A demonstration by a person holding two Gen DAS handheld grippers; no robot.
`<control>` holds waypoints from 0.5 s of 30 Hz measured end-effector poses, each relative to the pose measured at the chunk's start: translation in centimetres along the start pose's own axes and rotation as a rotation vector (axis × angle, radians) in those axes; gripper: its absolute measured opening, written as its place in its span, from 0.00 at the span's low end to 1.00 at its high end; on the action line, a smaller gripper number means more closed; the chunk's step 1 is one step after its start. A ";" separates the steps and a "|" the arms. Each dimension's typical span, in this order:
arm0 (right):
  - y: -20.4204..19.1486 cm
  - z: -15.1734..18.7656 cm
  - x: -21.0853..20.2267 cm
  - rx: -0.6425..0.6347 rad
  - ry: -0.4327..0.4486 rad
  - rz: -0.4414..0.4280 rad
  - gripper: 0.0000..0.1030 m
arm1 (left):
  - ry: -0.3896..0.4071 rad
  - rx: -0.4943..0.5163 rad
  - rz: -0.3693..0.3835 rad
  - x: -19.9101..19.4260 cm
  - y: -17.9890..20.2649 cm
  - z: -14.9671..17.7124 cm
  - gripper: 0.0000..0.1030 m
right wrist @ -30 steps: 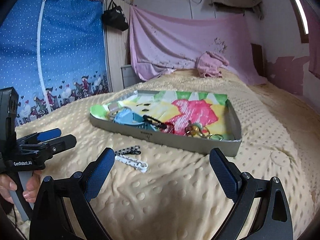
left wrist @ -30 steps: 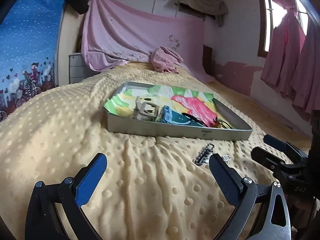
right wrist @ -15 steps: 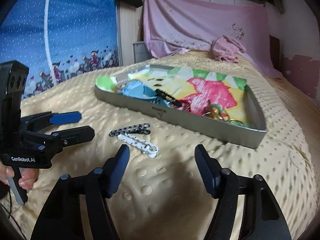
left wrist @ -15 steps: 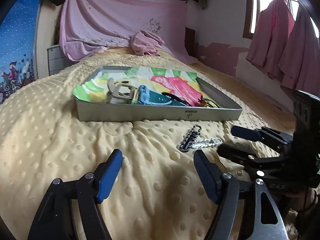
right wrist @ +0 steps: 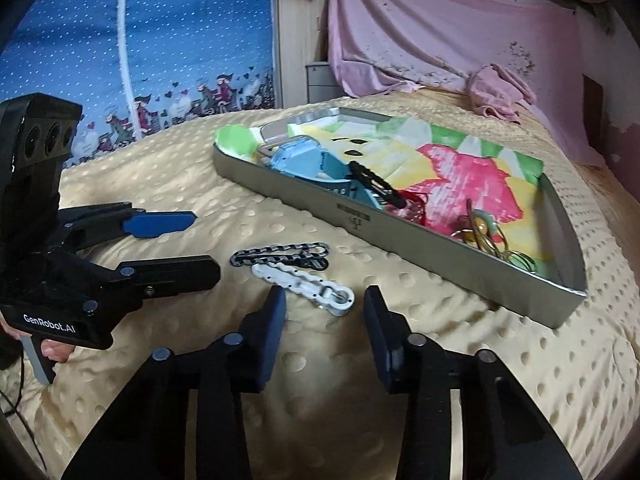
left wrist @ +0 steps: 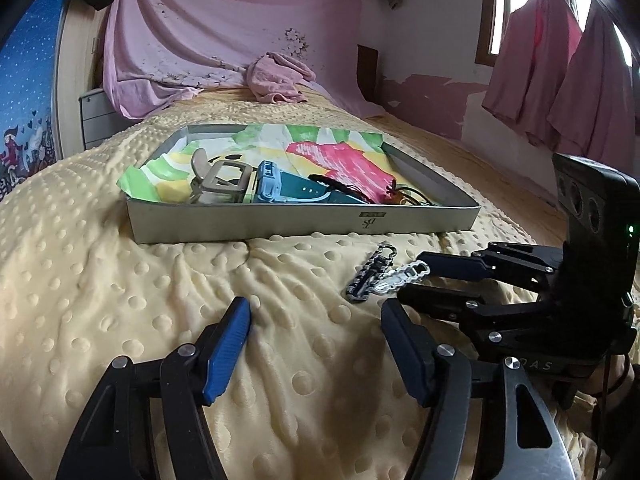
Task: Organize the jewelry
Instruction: 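Grasp the black keychain with the left tool while the right tool grasps the white keychain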
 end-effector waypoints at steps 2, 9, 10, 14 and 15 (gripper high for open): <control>-0.2 0.0 0.0 -0.007 -0.004 -0.008 0.29 | 0.000 0.007 0.000 0.0 0.2 0.0 0.64; -0.7 0.2 -0.3 -0.026 0.000 -0.002 0.18 | 0.000 0.007 0.009 0.0 0.1 0.0 0.60; -0.8 0.2 -0.3 -0.030 0.000 -0.004 0.15 | 0.000 0.006 0.012 0.0 0.1 0.0 0.60; -0.9 0.3 -0.6 -0.035 0.007 0.002 0.15 | -0.001 0.002 0.017 0.0 0.0 -0.1 0.60; -0.8 0.3 -0.7 -0.033 0.011 0.003 0.15 | -0.001 0.003 0.016 0.1 0.0 -0.1 0.60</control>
Point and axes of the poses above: each gripper's, at about its wrist camera, not at the fingertips, and x roughly the way its jaws point, y to its right, z to its underside, the point moved 8 cm from there along x, roughly the way its jaws point, and after that the axes turned 13 degrees about -y, right-handed, at the moved point
